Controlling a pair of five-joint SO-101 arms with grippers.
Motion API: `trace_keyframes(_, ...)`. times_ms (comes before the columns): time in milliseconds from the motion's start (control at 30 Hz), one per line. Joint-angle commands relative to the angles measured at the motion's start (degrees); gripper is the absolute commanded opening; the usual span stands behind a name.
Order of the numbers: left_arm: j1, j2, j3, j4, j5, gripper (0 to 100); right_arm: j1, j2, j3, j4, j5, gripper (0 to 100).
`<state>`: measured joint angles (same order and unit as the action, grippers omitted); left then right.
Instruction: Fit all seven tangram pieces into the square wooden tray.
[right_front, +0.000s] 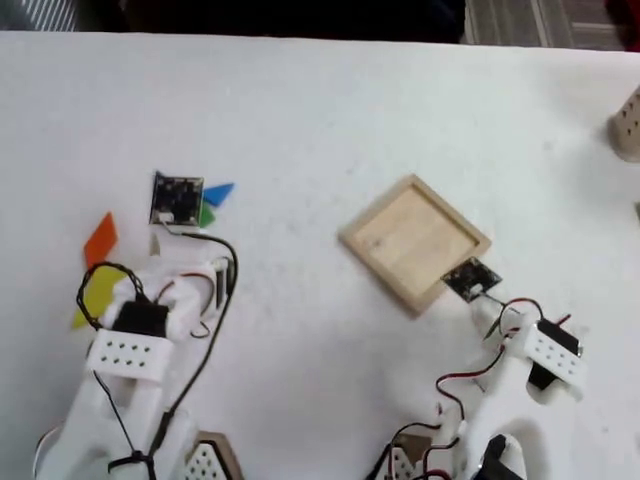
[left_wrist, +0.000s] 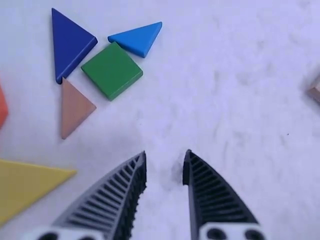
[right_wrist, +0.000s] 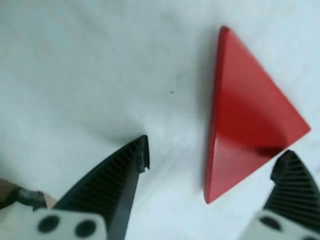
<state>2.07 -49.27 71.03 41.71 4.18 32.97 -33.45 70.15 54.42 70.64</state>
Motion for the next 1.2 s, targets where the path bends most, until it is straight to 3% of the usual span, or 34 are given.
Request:
trace_keyframes(0, 0.66, 0.22, -0.26, -1.14, -0.62, 14, -0.57, -0.57, -0.97, -2.42, -0.88, 37.6)
trace_keyframes(133, 0.75, 0.22, -0.26, -1.14, -0.62, 14, -0.57, -0.57, -1.41, -6.11, -0.88, 37.6)
trace_keyframes(367, 0.92, 0.22, -0.26, -1.14, -0.62, 14, -0.48, -0.57, -10.99, 7.25, -0.97, 37.6)
trace_keyframes(600, 0.92, 0.22, -0.26, -1.14, -0.62, 14, 0.31, 0.22, -12.84, 6.37, -1.05, 37.6)
trace_keyframes(867, 0.92, 0.22, -0.26, -1.14, -0.7, 14, 0.75, 11.21, -16.53, 1.27, -1.05, 37.6)
trace_keyframes(1167, 0.92, 0.22, -0.26, -1.32, -0.7, 14, 1.8, 25.01, -32.7, 13.14, -1.05, 37.6)
